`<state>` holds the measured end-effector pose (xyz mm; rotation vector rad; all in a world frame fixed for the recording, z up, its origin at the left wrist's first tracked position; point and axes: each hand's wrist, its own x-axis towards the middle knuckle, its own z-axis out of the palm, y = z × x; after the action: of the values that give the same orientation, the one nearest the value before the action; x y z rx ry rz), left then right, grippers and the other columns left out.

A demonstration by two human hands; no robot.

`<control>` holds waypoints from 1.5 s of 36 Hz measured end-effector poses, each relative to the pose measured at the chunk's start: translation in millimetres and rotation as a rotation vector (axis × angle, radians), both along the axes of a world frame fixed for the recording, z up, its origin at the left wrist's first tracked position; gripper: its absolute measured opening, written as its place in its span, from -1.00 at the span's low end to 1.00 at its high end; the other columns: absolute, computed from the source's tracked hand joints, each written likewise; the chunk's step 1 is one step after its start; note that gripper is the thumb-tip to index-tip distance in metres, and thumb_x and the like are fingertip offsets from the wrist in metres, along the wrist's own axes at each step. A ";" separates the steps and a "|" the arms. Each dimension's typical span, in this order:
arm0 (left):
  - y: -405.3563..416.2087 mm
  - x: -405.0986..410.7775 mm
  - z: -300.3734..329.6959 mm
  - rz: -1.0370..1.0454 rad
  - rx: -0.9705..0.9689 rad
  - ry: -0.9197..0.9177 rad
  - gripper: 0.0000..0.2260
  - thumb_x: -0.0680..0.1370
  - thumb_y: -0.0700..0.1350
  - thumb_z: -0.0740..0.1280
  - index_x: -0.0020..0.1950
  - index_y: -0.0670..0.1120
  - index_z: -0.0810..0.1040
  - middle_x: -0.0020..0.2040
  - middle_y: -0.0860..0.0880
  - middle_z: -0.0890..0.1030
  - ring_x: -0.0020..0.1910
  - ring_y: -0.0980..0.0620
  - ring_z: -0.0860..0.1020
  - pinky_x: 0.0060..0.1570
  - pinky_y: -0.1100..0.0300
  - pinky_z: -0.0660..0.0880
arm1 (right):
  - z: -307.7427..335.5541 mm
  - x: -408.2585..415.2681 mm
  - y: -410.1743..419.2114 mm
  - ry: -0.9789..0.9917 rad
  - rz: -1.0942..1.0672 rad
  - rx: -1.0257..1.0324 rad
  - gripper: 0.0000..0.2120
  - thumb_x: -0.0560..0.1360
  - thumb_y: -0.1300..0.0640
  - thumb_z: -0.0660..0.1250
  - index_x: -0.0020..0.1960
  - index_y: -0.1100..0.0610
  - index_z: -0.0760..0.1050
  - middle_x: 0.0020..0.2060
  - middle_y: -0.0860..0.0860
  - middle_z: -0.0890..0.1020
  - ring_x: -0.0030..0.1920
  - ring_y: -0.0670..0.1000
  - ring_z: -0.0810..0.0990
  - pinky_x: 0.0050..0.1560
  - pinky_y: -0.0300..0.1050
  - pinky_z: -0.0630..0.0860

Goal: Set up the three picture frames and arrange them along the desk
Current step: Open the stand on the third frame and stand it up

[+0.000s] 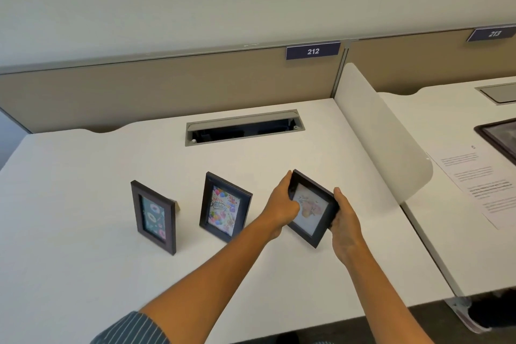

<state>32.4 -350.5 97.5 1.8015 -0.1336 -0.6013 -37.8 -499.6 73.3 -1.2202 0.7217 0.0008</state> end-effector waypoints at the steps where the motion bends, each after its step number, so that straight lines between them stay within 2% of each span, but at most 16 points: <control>1: -1.5 1.3 -0.3 0.005 0.005 0.008 -0.28 0.62 -0.43 0.28 0.66 0.10 0.19 0.52 -0.05 0.45 0.48 -0.07 0.44 0.28 -0.04 0.61 | -1.3 2.7 -1.2 0.003 0.009 -0.003 -0.63 0.63 -0.33 0.31 -0.01 -0.17 0.81 0.08 -0.03 0.83 0.19 0.07 0.76 0.40 0.12 0.54; 7: -8.6 10.5 -6.1 0.033 0.009 0.037 -0.28 0.61 -0.44 0.29 0.65 0.10 0.20 0.51 -0.06 0.44 0.49 -0.08 0.43 0.31 -0.09 0.59 | -10.9 15.0 -9.0 0.008 0.013 0.003 -0.67 0.63 -0.34 0.29 -0.02 -0.26 0.80 0.05 -0.07 0.83 0.19 0.06 0.75 0.36 0.09 0.55; 10: -13.4 13.8 -10.5 0.036 0.022 0.044 -0.27 0.61 -0.42 0.32 0.66 0.10 0.18 0.52 -0.06 0.43 0.48 -0.09 0.44 0.29 -0.09 0.60 | -15.2 18.2 -12.7 0.013 0.000 0.018 -0.65 0.65 -0.32 0.29 -0.02 -0.22 0.80 0.06 -0.06 0.83 0.19 0.06 0.75 0.35 0.10 0.56; 17: -20.7 24.0 -17.3 0.049 0.027 0.049 -0.23 0.59 -0.45 0.32 0.66 0.11 0.17 0.55 -0.04 0.41 0.49 -0.07 0.43 0.31 -0.05 0.60 | -16.7 26.4 -20.5 0.013 0.010 0.010 -0.63 0.69 -0.27 0.27 0.22 -0.07 0.70 0.07 -0.05 0.83 0.21 0.06 0.73 0.18 0.01 0.56; 27: -17.9 23.7 -26.4 0.060 0.004 0.085 -0.25 0.60 -0.39 0.33 0.65 0.13 0.17 0.53 -0.02 0.42 0.47 -0.06 0.45 0.26 -0.01 0.63 | -25.5 25.1 -23.3 0.039 0.025 -0.025 -0.63 0.67 -0.27 0.27 0.20 -0.06 0.70 0.08 -0.01 0.82 0.23 0.11 0.73 0.18 0.05 0.57; 29: -16.0 21.4 -29.5 0.052 -0.006 0.093 -0.26 0.60 -0.38 0.33 0.65 0.14 0.17 0.52 -0.01 0.44 0.44 -0.03 0.46 0.17 0.09 0.66 | -26.7 23.7 -23.4 0.041 0.024 -0.036 -0.62 0.66 -0.27 0.27 0.22 -0.05 0.69 0.09 0.00 0.82 0.24 0.13 0.72 0.18 0.05 0.58; 32: -13.4 19.4 -34.0 0.027 -0.014 0.091 -0.27 0.61 -0.36 0.33 0.65 0.14 0.16 0.49 0.00 0.45 0.33 0.06 0.48 -0.15 0.36 0.65 | -25.9 22.7 -23.0 0.048 0.032 -0.067 -0.61 0.68 -0.28 0.25 0.23 -0.05 0.69 0.10 0.00 0.81 0.24 0.12 0.72 0.17 0.05 0.58; 36: -11.4 18.9 -38.2 0.018 -0.004 0.094 -0.27 0.63 -0.35 0.30 0.67 0.14 0.11 0.52 -0.01 0.42 0.32 0.09 0.43 -0.27 0.44 0.59 | -21.5 22.3 -21.8 0.068 0.054 -0.121 -0.62 0.70 -0.28 0.22 0.22 -0.07 0.68 0.16 0.07 0.78 0.24 0.13 0.70 0.23 0.09 0.59; 38: -10.2 16.5 -36.6 0.022 0.002 0.090 -0.26 0.65 -0.34 0.29 0.68 0.16 0.06 0.57 -0.01 0.36 0.37 0.06 0.41 -0.19 0.42 0.60 | -19.1 21.1 -21.2 0.082 0.069 -0.158 -0.60 0.70 -0.30 0.20 0.23 -0.08 0.67 0.19 0.08 0.76 0.23 0.14 0.69 0.29 0.14 0.60; 40: -9.0 12.4 -32.1 0.029 0.018 0.070 -0.26 0.66 -0.30 0.28 0.69 0.17 0.01 0.64 0.00 0.26 0.50 -0.02 0.36 0.08 0.26 0.61 | -16.5 19.6 -21.1 0.096 0.070 -0.212 -0.54 0.70 -0.33 0.17 0.27 -0.04 0.65 0.18 0.10 0.74 0.19 0.15 0.69 0.28 0.16 0.59; 42: -8.5 7.6 -27.5 0.035 0.034 0.030 -0.27 0.68 -0.23 0.30 0.70 0.16 -0.03 0.69 0.04 0.14 0.62 -0.06 0.23 0.40 0.04 0.48 | -14.0 17.6 -20.3 0.111 0.068 -0.291 -0.44 0.70 -0.38 0.11 0.31 0.01 0.63 0.16 0.08 0.73 0.14 0.13 0.69 0.22 0.12 0.53; 44: -8.2 3.4 -23.6 0.034 0.061 -0.022 -0.27 0.69 -0.13 0.30 0.71 0.13 -0.08 0.72 0.06 0.03 0.68 -0.04 0.10 0.55 -0.02 0.28 | -12.7 14.9 -18.8 0.121 0.047 -0.375 -0.38 0.69 -0.43 0.04 0.32 0.00 0.59 0.18 0.03 0.69 0.15 0.12 0.68 0.23 0.10 0.47; 47: -5.7 -1.7 -18.9 0.008 0.119 -0.123 -0.27 0.71 0.01 0.26 0.71 0.09 -0.17 0.72 0.08 -0.15 0.70 0.01 -0.11 0.61 0.05 0.05 | -13.6 11.5 -18.9 0.117 -0.003 -0.582 -0.40 0.69 -0.45 -0.02 0.25 -0.02 0.54 0.14 -0.02 0.64 0.19 0.11 0.59 0.22 0.07 0.44; 50: -0.5 -4.4 -15.3 -0.017 0.135 -0.208 -0.27 0.72 0.09 0.21 0.70 0.07 -0.22 0.70 0.10 -0.27 0.68 0.05 -0.26 0.64 0.00 -0.05 | -13.4 10.7 -17.8 0.027 0.008 -0.756 -0.46 0.67 -0.41 -0.03 0.16 0.00 0.48 0.11 0.03 0.54 0.15 0.09 0.50 0.20 0.05 0.42; 52: 3.3 -6.0 -11.5 -0.029 0.155 -0.279 -0.28 0.72 0.12 0.19 0.70 0.09 -0.22 0.69 0.12 -0.32 0.67 0.05 -0.31 0.62 -0.01 -0.10 | -11.3 10.5 -15.6 0.000 0.026 -0.882 -0.44 0.70 -0.33 0.01 0.33 0.05 0.52 0.31 0.10 0.56 0.36 0.15 0.50 0.41 0.18 0.44; 54: 8.1 -7.5 -6.0 -0.035 0.158 -0.352 -0.29 0.71 0.15 0.17 0.70 0.12 -0.23 0.68 0.14 -0.35 0.65 0.07 -0.34 0.60 0.02 -0.15 | -5.0 10.5 -10.3 -0.013 0.038 -1.027 -0.38 0.70 -0.26 0.05 0.57 0.10 0.42 0.61 0.10 0.42 0.62 0.16 0.34 0.60 0.32 0.31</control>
<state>24.8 -342.4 91.5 2.0510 -0.3649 -0.3206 -27.4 -509.9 68.3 -2.2048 0.6970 -0.3874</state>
